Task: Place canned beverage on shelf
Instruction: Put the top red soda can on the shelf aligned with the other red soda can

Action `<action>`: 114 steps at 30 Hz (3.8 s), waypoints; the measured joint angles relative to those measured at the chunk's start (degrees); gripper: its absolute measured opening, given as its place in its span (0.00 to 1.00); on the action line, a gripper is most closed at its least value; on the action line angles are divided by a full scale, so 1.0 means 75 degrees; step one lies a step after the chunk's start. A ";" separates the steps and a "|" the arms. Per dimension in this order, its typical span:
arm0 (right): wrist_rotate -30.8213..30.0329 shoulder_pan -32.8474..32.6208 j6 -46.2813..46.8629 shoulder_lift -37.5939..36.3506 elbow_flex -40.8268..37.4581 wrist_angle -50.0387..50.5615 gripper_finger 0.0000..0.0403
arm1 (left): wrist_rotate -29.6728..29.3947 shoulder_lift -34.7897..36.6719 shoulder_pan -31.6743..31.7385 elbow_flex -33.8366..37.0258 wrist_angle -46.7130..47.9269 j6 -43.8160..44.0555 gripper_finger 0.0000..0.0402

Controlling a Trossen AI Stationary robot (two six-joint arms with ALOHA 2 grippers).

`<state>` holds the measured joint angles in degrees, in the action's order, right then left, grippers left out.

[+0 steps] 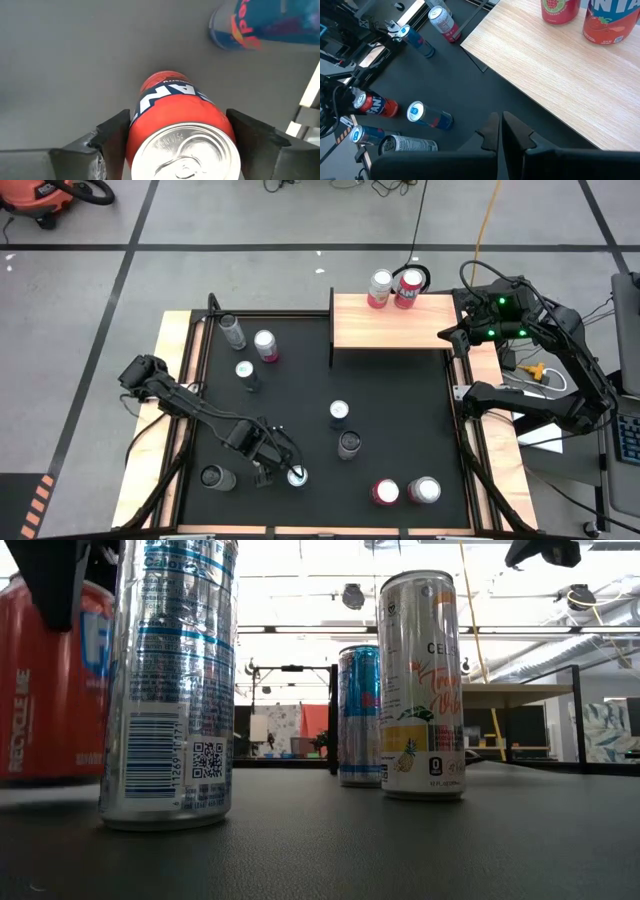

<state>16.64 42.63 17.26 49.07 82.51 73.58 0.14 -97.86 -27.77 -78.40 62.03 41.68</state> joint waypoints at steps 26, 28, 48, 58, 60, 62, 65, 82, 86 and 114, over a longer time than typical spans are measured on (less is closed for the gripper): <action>0.1959 -0.0213 -0.0066 -0.0372 0.0001 -0.2408 0.04 | -0.0490 0.0009 0.0883 -0.4519 0.2452 -0.2331 0.72; 0.2021 -0.0423 -0.0156 -0.0292 0.0001 -0.2652 0.08 | -0.0490 0.0007 0.0933 -0.4790 0.2453 -0.2830 0.72; 0.0450 -0.3675 -0.1793 0.1808 0.0001 -0.5084 0.76 | -0.1430 0.0009 0.2023 -0.5675 0.0489 -0.6444 0.72; 0.0068 -0.4638 -0.1101 0.2442 0.0001 -0.5491 0.84 | -0.1662 -0.0019 0.2916 -0.5675 -0.1025 -0.6673 0.72; -0.0325 -0.4776 -0.1077 0.2552 0.0001 -0.5507 0.84 | -0.1509 -0.0033 0.3049 -0.5675 -0.1106 -0.6684 0.72; -0.0846 -0.4876 -0.1183 0.2655 0.0001 -0.5506 0.84 | -0.1363 -0.0047 0.3140 -0.5675 -0.1044 -0.6681 0.72; -0.1243 -0.4951 -0.1353 0.2797 0.0001 -0.5607 0.84 | -0.1206 -0.0052 0.3262 -0.5675 -0.1061 -0.6684 0.72; -0.1174 -0.4951 -0.1980 0.3629 -0.0001 -0.6144 0.83 | -0.0860 -0.0044 0.3509 -0.5672 -0.1088 -0.6817 0.72; -0.1175 -0.4951 -0.2012 0.3679 -0.0007 -0.6450 0.85 | -0.0863 -0.0035 0.3513 -0.5672 -0.0992 -0.6815 0.71; -0.0999 -0.5020 -0.1994 0.4190 0.0001 -0.7330 0.81 | -0.0818 -0.0058 0.3509 -0.5661 -0.0897 -0.6808 0.71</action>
<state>9.15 4.98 2.31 80.49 82.52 18.61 -5.99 -98.30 -1.45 -120.86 55.30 -9.38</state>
